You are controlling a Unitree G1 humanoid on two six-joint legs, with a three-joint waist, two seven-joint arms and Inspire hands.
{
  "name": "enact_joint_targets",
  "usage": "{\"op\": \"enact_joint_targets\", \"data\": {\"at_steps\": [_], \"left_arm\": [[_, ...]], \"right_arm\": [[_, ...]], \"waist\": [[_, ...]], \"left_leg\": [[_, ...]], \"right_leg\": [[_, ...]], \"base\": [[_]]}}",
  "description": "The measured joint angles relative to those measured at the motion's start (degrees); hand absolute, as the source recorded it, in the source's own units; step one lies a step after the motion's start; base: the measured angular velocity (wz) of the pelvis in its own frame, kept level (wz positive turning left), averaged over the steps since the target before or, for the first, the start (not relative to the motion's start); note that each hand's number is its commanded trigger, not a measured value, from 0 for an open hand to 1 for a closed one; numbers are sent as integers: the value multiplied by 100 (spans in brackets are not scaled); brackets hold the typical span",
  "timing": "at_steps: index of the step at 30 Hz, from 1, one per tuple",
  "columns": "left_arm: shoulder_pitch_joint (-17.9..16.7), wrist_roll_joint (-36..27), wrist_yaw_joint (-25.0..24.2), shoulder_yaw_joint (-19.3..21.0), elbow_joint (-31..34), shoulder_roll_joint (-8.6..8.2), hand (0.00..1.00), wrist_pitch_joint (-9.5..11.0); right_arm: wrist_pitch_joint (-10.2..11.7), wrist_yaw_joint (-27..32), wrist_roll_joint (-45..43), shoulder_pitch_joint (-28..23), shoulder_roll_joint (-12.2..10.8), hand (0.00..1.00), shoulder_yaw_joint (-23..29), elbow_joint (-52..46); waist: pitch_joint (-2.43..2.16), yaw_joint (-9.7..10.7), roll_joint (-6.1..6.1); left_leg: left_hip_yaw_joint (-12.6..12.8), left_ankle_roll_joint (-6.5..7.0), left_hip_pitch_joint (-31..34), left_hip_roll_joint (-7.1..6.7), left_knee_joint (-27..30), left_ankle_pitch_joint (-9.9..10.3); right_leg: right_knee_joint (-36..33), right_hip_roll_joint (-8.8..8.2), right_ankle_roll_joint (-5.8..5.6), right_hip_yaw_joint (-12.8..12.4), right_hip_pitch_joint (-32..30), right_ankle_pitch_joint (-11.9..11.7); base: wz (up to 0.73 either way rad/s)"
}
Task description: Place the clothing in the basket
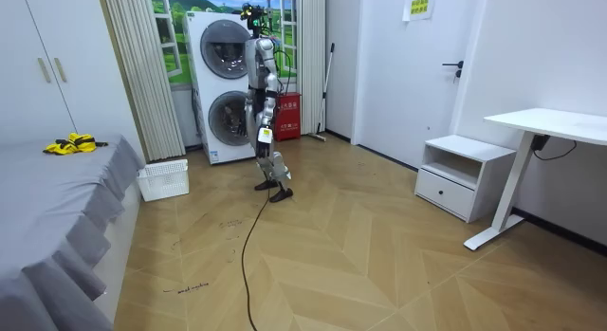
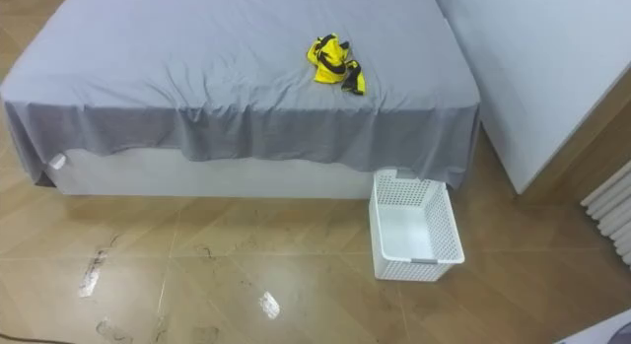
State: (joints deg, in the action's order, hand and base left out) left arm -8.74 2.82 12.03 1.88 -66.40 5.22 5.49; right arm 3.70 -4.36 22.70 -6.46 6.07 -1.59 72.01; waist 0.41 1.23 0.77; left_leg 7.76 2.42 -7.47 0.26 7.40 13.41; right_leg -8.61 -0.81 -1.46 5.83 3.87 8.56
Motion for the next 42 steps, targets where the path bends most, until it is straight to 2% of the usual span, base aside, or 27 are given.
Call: {"op": "enact_joint_targets", "data": {"at_steps": [7,17,19,21,22,23,24,25,26,27,28,29,30,31,32,33,34,35,36,37,38,39,40,41,42], "left_arm": [[-62,0,9,7,11,3,0,0],[-88,-312,-197,38,4,30,0,-21],[-82,-476,-275,77,8,53,0,-40],[-146,-734,-414,286,6,85,0,-73],[-153,-851,-436,311,8,93,0,-80],[-148,-1076,-465,359,55,117,0,-116],[-151,-1289,-484,366,144,131,0,-123],[-209,-1524,-491,358,227,137,0,-106],[-200,-1633,-500,355,232,133,0,-73],[-175,-1870,-525,353,237,97,0,16],[-165,-1987,-528,341,236,71,0,48],[-140,-2166,-529,248,241,35,0,126],[-111,-2316,-540,178,246,17,0,207],[-104,-2348,-542,171,247,10,0,226],[-144,-2347,-540,180,239,6,0,238],[-234,-2349,-539,185,233,-5,0,237],[-273,-2356,-547,184,231,-11,0,238],[-303,-2358,-567,185,233,-14,0,241],[-289,-2356,-610,179,240,14,0,261],[-236,-2349,-642,174,287,17,0,302],[-202,-2349,-654,147,287,16,0,333],[-143,-2345,-655,104,278,20,0,341],[-149,-2345,-653,82,251,32,0,350],[-152,-2354,-651,-12,194,48,0,356],[-128,-2341,-636,-90,195,49,0,358]], "right_arm": [[4,-1,15,-24,0,0,0,-17],[-10,-195,86,-13,9,0,12,40],[-72,-225,91,26,3,0,0,40],[-144,-287,103,58,-1,0,6,53],[-144,-308,107,73,-5,0,6,70],[-131,-335,171,74,-27,0,1,101],[-130,-338,204,74,-14,0,8,109],[-119,-331,260,38,13,0,20,95],[-119,-329,288,53,29,0,32,92],[-129,-302,335,44,74,0,38,105],[-128,-275,351,36,97,0,24,92],[-134,-214,363,31,136,0,2,91],[-151,-200,365,39,161,0,2,99],[-172,-199,365,36,171,0,3,98],[-205,-197,348,20,181,0,0,98],[-218,-197,329,-13,194,0,-45,96],[-223,-201,325,-35,199,0,-60,89],[-255,-206,326,-41,192,0,-42,91],[-258,-206,320,-33,188,0,-34,89],[-261,-197,330,-38,224,0,-4,31],[-261,-190,328,-56,233,0,57,3],[-273,-148,323,-83,211,0,129,-77],[-270,-130,310,-85,184,0,129,-135],[-231,-107,282,-144,140,0,128,-331],[-172,-71,303,-135,96,0,130,-509]], "waist": [[-24,0,6],[-20,-5,3],[-26,-22,8],[-29,-62,3],[-26,-64,12],[-27,-41,76],[-37,-28,77],[-36,-8,14],[-7,-9,17],[-4,-13,11],[-7,-12,14],[-5,-20,26],[-23,-32,58],[-20,-41,50],[-23,-106,47],[-22,-148,54],[-26,-146,58],[-43,-114,106],[-56,-108,216],[-38,-136,309],[-81,-108,284],[-53,-163,299],[-43,-220,321],[-34,-302,343],[-17,-326,356]], "left_leg": [[-6,0,-10,3,8,0],[-15,-10,21,53,30,15],[25,-39,124,107,250,137],[103,-136,387,255,912,490],[113,-182,481,298,1170,575],[119,-247,735,369,1785,619],[138,-247,1066,494,2561,617],[108,-244,1473,657,3405,535],[64,-218,1697,714,3808,431],[-44,-105,1984,639,4062,441],[-16,-76,2130,533,3923,462],[15,-101,2443,284,3365,430],[11,-208,2731,46,2513,253],[11,-279,2843,-32,2013,84],[17,-257,2993,-84,1352,-469],[20,-241,3028,-94,978,-896],[52,-223,3033,-104,905,-1106],[258,-1,3076,-175,920,-1401],[517,158,3260,-282,1133,-1385],[624,250,3552,-420,1350,-1261],[736,508,3605,-464,1552,-1066],[738,599,3649,-560,1946,-688],[745,612,3563,-596,2068,-497],[794,654,3238,-636,2150,-211],[787,669,2825,-700,2037,-62]], "right_leg": [[0,-5,0,-7,11,0],[-5,7,3,9,-13,2],[-127,43,82,11,-104,78],[-377,139,161,159,-194,292],[-461,155,172,207,-217,363],[-595,160,230,230,-293,475],[-644,198,334,245,-266,622],[-677,230,395,247,-221,694],[-711,260,418,225,-159,735],[-776,215,440,202,-96,825],[-812,160,437,204,-92,875],[-841,14,385,203,-89,963],[-835,-89,332,191,-94,1037],[-830,-131,288,185,-77,1096],[-812,-225,239,151,2,1192],[-731,-311,208,66,139,1259],[-674,-353,173,19,246,1306],[-565,-481,75,-35,348,1395],[-494,-667,-66,-37,398,1436],[-507,-843,-74,-338,403,1567],[-583,-921,-81,-435,387,1655],[-1015,-1026,-178,-405,276,1692],[-1292,-1048,-280,-386,217,1634],[-2018,-1131,-401,-337,143,1338],[-2751,-1194,-410,-284,-3,736]], "base": [[0],[0],[-10],[-18],[-5],[8],[19],[19],[14],[7],[0],[0],[-8],[-31],[-50],[-52],[-29],[8],[31],[42],[39],[17],[-4],[-22],[-16]]}}
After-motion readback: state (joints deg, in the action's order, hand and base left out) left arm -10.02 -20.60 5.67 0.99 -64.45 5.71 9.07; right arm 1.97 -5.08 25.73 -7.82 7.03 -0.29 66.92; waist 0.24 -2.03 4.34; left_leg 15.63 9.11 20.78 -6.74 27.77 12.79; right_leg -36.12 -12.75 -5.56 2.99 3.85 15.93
